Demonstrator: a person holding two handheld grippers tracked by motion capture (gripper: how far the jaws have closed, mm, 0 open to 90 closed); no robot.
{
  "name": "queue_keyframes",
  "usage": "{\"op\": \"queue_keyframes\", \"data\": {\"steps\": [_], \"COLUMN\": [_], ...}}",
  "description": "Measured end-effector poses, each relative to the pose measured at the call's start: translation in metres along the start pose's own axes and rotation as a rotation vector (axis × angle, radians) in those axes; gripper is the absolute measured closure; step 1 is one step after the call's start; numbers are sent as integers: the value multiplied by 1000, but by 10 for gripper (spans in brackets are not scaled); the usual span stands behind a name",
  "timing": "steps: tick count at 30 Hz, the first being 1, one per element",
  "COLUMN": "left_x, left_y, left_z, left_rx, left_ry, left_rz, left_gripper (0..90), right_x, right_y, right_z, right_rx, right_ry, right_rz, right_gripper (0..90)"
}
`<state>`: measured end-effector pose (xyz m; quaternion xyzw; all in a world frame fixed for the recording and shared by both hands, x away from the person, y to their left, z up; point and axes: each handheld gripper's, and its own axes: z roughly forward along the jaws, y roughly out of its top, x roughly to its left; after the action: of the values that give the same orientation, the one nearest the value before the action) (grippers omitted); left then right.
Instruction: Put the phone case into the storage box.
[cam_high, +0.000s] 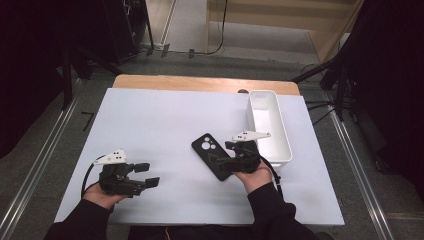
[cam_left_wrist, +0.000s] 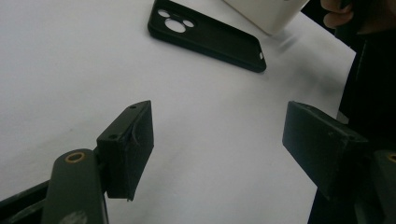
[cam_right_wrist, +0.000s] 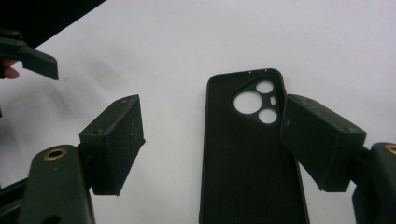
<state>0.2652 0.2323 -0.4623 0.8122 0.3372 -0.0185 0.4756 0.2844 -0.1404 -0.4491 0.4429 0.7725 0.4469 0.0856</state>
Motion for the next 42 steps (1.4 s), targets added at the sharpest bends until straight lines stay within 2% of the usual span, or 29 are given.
{"op": "queue_keyframes", "data": {"steps": [5, 8, 12, 16, 18, 19, 22, 25, 34, 42], "left_x": [1, 1, 1, 2, 2, 2, 2, 2, 2, 2], "left_y": [0, -1, -1, -1, -1, -1, -1, -1, -1, -1], "left_z": [-1, -1, -2, -2, -1, -1, -2, -2, -2, -2], "left_rx": [-6, -11, -12, -9, -6, -6, -7, -7, -7, -6], "left_ry": [-2, 1, 1, 0, 1, 1, 3, 3, 3, 2], "left_rz": [-7, -9, -8, -7, -13, -14, -12, -9, -11, -7], "left_gripper": [245, 245, 245, 245, 245, 245, 245, 245, 245, 245], "right_x": [-1, -3, -3, -5, -6, -7, -7, -7, -8, -12], "right_y": [9, 12, 16, 20, 20, 20, 20, 19, 17, 12], "right_z": [14, 19, 27, 32, 32, 32, 34, 38, 44, 50], "right_rx": [13, 18, -1, -62, -99, -111, -93, -47, -2, 31], "right_ry": [-21, -14, -20, 53, 87, 72, 45, 5, -36, -46], "right_rz": [-4, 3, 2, 15, 8, -4, -20, -13, -27, -31], "right_gripper": [198, 198, 191, 0, 0, 0, 0, 0, 0, 0]}}
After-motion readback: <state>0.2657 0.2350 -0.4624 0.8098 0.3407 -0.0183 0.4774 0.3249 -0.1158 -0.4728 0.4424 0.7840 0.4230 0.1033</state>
